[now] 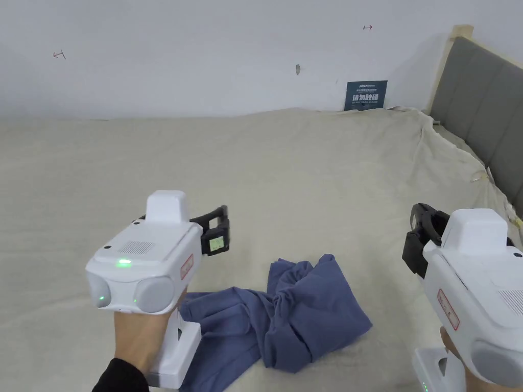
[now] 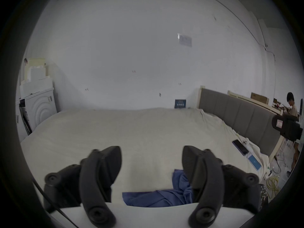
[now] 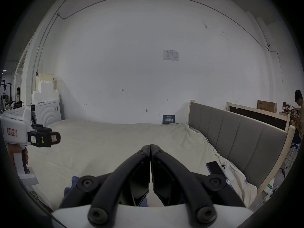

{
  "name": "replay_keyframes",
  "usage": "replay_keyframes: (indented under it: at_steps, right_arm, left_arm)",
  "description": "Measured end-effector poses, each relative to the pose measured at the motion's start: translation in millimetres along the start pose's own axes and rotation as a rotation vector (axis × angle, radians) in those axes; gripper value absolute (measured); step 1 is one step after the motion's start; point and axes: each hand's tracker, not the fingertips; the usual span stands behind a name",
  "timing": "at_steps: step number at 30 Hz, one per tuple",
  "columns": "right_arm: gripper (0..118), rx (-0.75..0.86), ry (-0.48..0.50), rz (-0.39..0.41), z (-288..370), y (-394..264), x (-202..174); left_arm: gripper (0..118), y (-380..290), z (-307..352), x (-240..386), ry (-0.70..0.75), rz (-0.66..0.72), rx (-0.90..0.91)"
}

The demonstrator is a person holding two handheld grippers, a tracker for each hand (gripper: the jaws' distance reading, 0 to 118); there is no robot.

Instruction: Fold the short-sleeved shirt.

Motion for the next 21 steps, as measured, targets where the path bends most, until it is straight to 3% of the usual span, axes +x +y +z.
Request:
replay_keyframes:
  at_steps: [2, 5, 6, 10, 21]
  right_arm:
    - [0, 0.005, 0.003, 0.0, 0.7, 2.0, -2.6]
    - [0, 0.015, 0.005, 0.0, 2.6, 5.7, -6.5]
    - [0, 0.018, 0.006, 0.002, 2.8, 6.4, -7.2]
    - [0, 0.023, 0.006, 0.005, 1.9, 7.8, -9.0]
    - [0, 0.018, 0.016, 0.004, 0.5, 6.5, -12.9]
  left_arm:
    - [62, -2.4, 6.7, -10.4, 0.02, 0.031, 0.039]
    - [15, -7.8, 16.7, -18.0, 0.056, 0.008, 0.089]
    - [11, -9.6, 16.9, -20.2, 0.071, -0.017, 0.1]
    - [0, -16.0, 22.5, -27.3, 0.092, -0.055, 0.117]
    - [0, -12.9, 25.2, -38.9, 0.104, -0.023, 0.104]
